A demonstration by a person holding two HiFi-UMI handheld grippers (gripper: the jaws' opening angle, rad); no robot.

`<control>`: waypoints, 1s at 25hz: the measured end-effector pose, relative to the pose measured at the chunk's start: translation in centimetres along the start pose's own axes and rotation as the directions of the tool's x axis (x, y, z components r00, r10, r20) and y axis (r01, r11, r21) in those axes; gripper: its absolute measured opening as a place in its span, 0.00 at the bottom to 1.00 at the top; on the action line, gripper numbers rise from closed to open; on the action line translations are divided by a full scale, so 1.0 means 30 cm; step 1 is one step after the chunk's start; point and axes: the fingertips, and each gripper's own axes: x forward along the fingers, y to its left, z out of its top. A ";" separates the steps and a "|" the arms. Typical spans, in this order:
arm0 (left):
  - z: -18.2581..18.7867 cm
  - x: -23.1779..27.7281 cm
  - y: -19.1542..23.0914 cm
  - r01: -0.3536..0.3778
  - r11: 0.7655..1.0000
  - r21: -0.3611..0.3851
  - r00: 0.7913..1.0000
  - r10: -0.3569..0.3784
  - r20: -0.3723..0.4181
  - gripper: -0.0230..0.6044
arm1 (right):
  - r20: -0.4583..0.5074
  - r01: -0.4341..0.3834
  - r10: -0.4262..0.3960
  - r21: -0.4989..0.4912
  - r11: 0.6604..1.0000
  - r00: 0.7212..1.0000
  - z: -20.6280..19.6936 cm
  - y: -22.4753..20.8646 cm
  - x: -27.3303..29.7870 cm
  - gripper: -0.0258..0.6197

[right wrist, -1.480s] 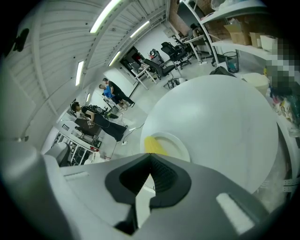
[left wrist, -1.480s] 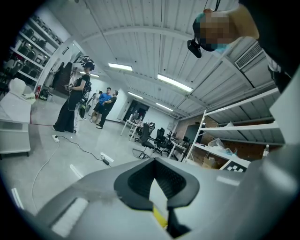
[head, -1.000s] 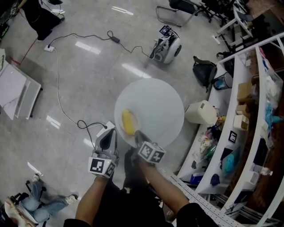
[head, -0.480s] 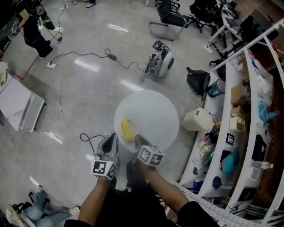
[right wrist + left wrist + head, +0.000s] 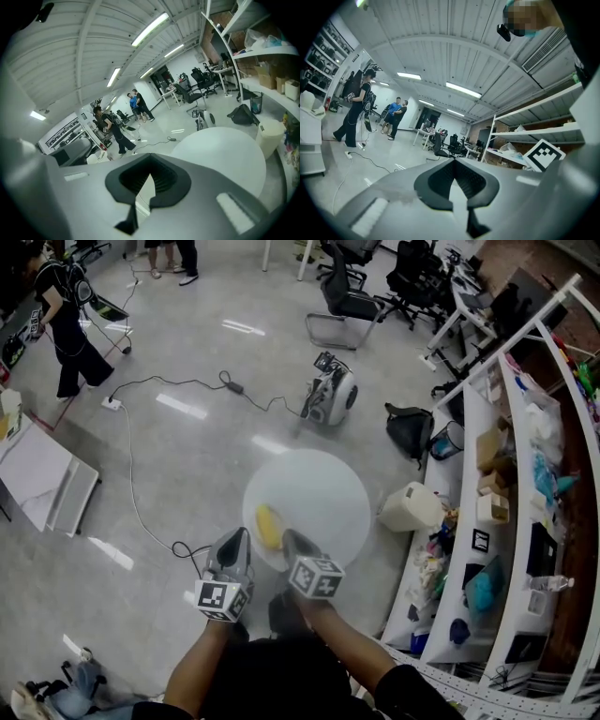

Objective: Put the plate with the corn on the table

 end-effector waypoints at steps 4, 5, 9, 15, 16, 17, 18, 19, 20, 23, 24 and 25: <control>0.028 -0.020 -0.011 0.014 1.000 0.003 1.000 -0.014 0.021 0.04 | 0.036 -0.003 0.004 -0.042 0.999 0.999 0.030 0.031 -0.041 0.05; 0.036 -0.024 -0.013 0.016 1.000 0.006 1.000 -0.016 0.026 0.04 | 0.044 -0.005 0.007 -0.054 0.999 0.999 0.037 0.039 -0.049 0.05; 0.068 -0.032 -0.023 0.023 1.000 0.020 0.999 -0.024 0.043 0.04 | 0.081 -0.014 0.021 -0.093 0.996 0.997 0.070 0.069 -0.075 0.05; 0.095 -0.040 -0.046 0.041 0.999 0.034 0.998 -0.042 0.050 0.04 | 0.147 -0.024 0.044 -0.135 0.991 0.988 0.123 0.107 -0.123 0.05; 0.090 -0.042 -0.048 0.042 0.999 0.034 0.998 -0.044 0.048 0.04 | 0.154 -0.025 0.047 -0.145 0.989 0.987 0.122 0.111 -0.131 0.05; 0.085 -0.044 -0.050 0.045 0.998 0.032 0.998 -0.047 0.047 0.04 | 0.159 -0.024 0.049 -0.154 0.988 0.986 0.120 0.116 -0.136 0.05; 0.081 -0.045 -0.051 0.048 0.998 0.030 0.998 -0.050 0.046 0.04 | 0.161 -0.025 0.051 -0.160 0.987 0.986 0.118 0.122 -0.141 0.05; 0.079 -0.045 -0.053 0.050 0.998 0.028 0.998 -0.052 0.045 0.04 | 0.162 -0.026 0.053 -0.164 0.986 0.985 0.117 0.128 -0.144 0.05; 0.079 -0.044 -0.056 0.052 0.998 0.027 0.998 -0.053 0.045 0.04 | 0.162 -0.027 0.055 -0.165 0.986 0.985 0.116 0.132 -0.147 0.05; 0.083 -0.040 -0.067 0.057 0.998 0.030 0.997 -0.058 0.047 0.04 | 0.160 -0.032 0.060 -0.172 0.985 0.985 0.116 0.133 -0.152 0.05; 0.084 -0.039 -0.070 0.058 0.998 0.030 0.997 -0.059 0.047 0.04 | 0.158 -0.035 0.064 -0.176 0.984 0.985 0.116 0.134 -0.154 0.05; 0.084 -0.038 -0.073 0.059 0.998 0.030 0.997 -0.061 0.047 0.04 | 0.157 -0.038 0.067 -0.180 0.983 0.985 0.115 0.135 -0.156 0.05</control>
